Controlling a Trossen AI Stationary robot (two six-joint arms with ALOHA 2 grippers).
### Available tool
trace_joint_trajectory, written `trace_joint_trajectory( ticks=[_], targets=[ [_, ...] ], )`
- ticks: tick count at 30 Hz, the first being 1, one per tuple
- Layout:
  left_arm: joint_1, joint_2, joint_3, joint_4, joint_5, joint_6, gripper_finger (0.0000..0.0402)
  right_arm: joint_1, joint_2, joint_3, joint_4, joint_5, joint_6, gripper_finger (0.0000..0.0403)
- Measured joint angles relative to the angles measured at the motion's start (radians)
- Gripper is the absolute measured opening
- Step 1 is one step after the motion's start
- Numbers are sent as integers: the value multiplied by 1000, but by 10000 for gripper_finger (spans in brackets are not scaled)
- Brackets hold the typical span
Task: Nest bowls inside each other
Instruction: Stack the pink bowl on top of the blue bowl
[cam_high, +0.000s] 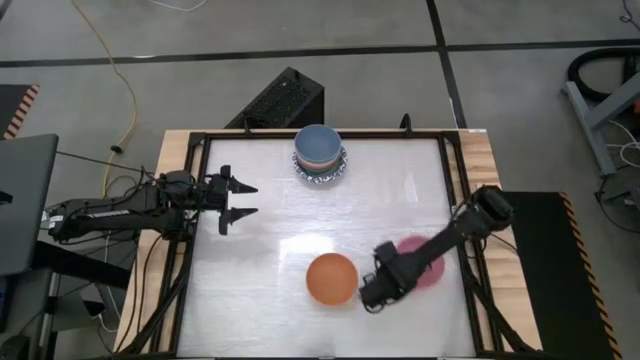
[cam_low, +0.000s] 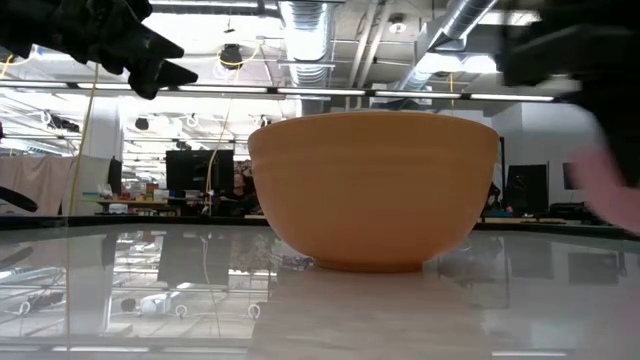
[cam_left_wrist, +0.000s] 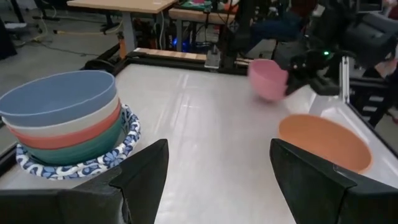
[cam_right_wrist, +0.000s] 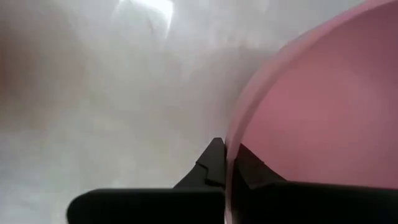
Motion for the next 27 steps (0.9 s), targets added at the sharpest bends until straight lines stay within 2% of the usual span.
trace_joint_trajectory(
  ticks=[7,11,16,27],
  targets=[
    [0,0,0,1,-38,-65,270,-209,0,107,-192,242,-397,8],
    [0,0,0,0,-58,-94,270,-337,-1,179,-215,352,-651,8],
    [0,0,0,0,-80,-106,270,-488,-1,257,-140,449,-990,8],
    [0,0,0,-11,-83,-108,270,-743,-1,414,196,526,-1680,8]
  ],
)
